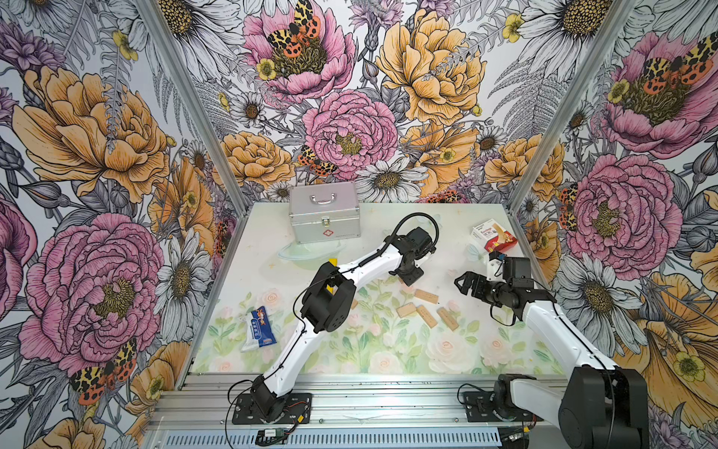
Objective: Assemble the letter k with building blocks
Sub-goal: Pick up the building block from the center of the board.
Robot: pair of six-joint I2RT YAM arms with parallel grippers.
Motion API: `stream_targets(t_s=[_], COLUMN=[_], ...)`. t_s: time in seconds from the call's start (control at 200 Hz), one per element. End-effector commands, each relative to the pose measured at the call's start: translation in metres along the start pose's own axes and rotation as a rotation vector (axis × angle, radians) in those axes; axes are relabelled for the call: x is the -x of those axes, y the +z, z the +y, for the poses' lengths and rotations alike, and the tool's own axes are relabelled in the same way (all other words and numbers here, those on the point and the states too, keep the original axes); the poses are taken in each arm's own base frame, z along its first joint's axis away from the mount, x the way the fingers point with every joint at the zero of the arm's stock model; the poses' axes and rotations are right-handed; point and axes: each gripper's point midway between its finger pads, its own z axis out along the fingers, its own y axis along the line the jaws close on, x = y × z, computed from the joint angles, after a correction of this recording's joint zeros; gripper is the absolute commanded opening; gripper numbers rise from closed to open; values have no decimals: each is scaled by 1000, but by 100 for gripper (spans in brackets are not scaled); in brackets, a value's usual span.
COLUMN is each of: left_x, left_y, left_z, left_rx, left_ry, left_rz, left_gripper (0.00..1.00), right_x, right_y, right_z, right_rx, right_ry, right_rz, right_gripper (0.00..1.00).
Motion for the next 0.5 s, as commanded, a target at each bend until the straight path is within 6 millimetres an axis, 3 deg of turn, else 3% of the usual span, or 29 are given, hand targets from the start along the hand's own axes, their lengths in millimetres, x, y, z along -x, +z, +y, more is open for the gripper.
stream_targets(t_s=[0.0, 0.495], left_x=[2, -6], left_y=[9, 18], left_z=[1, -1], left_rx=[-40, -58], left_ry=[0, -13], left_rz=[0, 32], left_gripper=[51, 47], right_x=[7, 5], right_y=[-7, -5], right_z=[4, 3], right_rx=[13, 19], right_ry=[-15, -19], right_rz=[-33, -22], right_gripper=[99, 99])
